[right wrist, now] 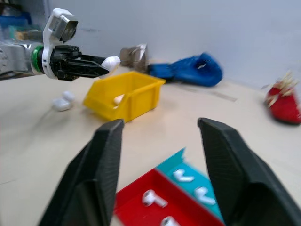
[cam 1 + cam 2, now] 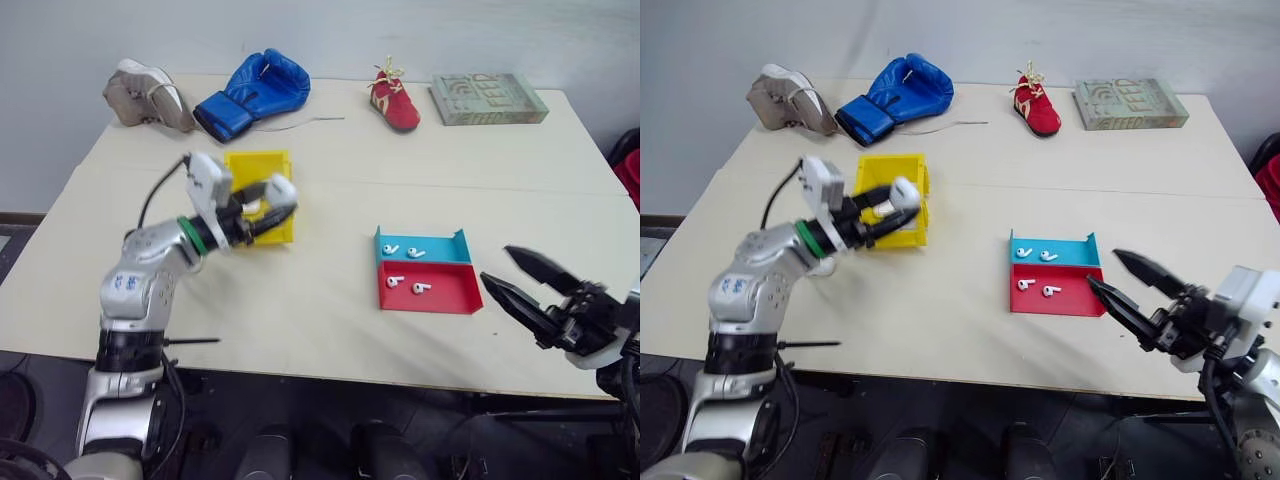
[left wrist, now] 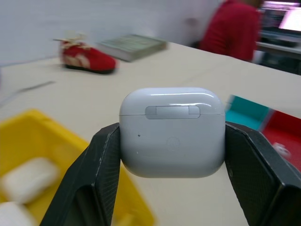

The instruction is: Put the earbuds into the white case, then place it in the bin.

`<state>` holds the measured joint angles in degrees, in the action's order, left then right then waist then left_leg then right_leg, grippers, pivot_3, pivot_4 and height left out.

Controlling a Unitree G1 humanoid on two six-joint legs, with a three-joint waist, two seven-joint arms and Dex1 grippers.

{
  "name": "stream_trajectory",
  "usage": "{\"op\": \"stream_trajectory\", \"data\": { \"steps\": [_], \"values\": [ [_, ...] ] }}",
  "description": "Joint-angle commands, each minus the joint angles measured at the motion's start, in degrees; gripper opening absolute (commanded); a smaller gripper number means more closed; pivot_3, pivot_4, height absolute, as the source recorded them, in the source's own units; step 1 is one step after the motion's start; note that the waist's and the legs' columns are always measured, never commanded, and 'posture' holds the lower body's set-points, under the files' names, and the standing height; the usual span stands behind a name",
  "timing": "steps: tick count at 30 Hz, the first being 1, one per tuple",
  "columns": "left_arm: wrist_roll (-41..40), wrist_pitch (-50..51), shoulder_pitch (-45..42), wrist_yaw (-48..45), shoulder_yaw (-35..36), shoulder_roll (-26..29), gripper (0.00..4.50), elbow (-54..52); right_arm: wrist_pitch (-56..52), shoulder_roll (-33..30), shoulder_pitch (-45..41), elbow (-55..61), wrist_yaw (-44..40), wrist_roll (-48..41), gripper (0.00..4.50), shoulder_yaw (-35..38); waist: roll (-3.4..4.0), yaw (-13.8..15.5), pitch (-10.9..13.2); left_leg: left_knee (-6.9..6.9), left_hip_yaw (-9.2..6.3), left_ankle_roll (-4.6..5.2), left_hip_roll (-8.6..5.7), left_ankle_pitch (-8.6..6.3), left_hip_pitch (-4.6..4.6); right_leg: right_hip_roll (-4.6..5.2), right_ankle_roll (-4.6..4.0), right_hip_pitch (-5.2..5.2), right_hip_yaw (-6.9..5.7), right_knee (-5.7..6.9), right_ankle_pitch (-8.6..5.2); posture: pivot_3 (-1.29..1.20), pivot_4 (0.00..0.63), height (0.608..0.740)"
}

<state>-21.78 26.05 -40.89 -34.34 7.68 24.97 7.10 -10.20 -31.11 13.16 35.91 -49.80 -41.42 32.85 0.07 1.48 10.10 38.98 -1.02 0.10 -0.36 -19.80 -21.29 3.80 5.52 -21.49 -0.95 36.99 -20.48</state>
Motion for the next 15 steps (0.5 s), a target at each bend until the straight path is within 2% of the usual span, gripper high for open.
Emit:
{"op": "stream_trajectory", "data": {
  "steps": [1,2,3,7,9,12,15],
  "values": [
    [3.58,-3.94,-4.57,5.81,0.68,-2.09,2.80,8.94,6.09,1.19,1.65,-0.19,-1.97,3.42,4.00,-1.20,0.00,0.01,0.00,-0.02,0.03,0.01,-0.01,-0.01,-0.01,-0.01,0.01,-0.02,0.01,0.08,0.01,0.00,0.150,0.740],
    [4.55,-5.73,-6.22,6.31,0.42,-2.62,2.80,12.05,6.76,1.76,1.48,-0.64,-1.50,3.69,4.34,-2.07,-0.02,-0.04,0.01,-0.07,0.03,0.02,-0.03,-0.02,-0.01,-0.01,0.03,-0.02,0.01,0.11,0.01,0.00,0.150,0.740],
    [5.74,-6.87,-7.70,6.54,-0.24,-2.79,2.80,14.89,6.98,2.16,1.39,-0.94,-1.09,3.80,4.46,-2.96,-0.03,-0.06,0.01,-0.04,0.04,0.04,-0.03,-0.05,-0.02,-0.01,0.04,-0.04,0.00,0.12,0.02,0.00,0.150,0.740],
    [8.41,-9.83,-12.48,7.01,-1.11,-3.20,2.80,24.18,8.92,3.31,0.85,-2.04,-0.17,6.43,4.46,-6.39,-0.08,-0.19,0.04,0.04,0.07,0.04,-0.05,-0.05,-0.07,-0.01,0.05,-0.07,-0.01,0.10,0.03,0.00,0.150,0.740],
    [9.92,-10.06,-13.81,7.68,-1.91,-3.09,3.53,26.43,9.56,3.53,0.67,-2.50,0.44,7.15,4.50,-7.42,-0.08,-0.29,0.04,0.05,0.08,0.01,-0.02,-0.03,-0.07,-0.04,0.05,-0.09,-0.01,0.10,0.03,0.00,0.150,0.740],
    [10.07,-9.06,-13.21,5.36,-2.64,-1.94,4.35,23.23,10.44,3.17,1.03,-3.43,0.59,7.76,4.50,-7.60,-0.08,-0.32,0.04,0.03,0.07,-0.03,0.02,-0.02,-0.07,-0.07,0.05,-0.10,-0.01,0.12,0.03,0.00,0.150,0.740],
    [10.40,-9.23,-10.14,2.09,-3.14,1.53,4.47,16.92,11.30,1.98,1.72,-5.16,-0.52,7.93,4.50,-6.55,-0.08,-0.47,0.04,0.03,0.09,-0.04,0.03,-0.03,-0.07,-0.07,0.05,-0.11,0.02,0.13,0.03,0.00,0.150,0.740]
  ]
}}
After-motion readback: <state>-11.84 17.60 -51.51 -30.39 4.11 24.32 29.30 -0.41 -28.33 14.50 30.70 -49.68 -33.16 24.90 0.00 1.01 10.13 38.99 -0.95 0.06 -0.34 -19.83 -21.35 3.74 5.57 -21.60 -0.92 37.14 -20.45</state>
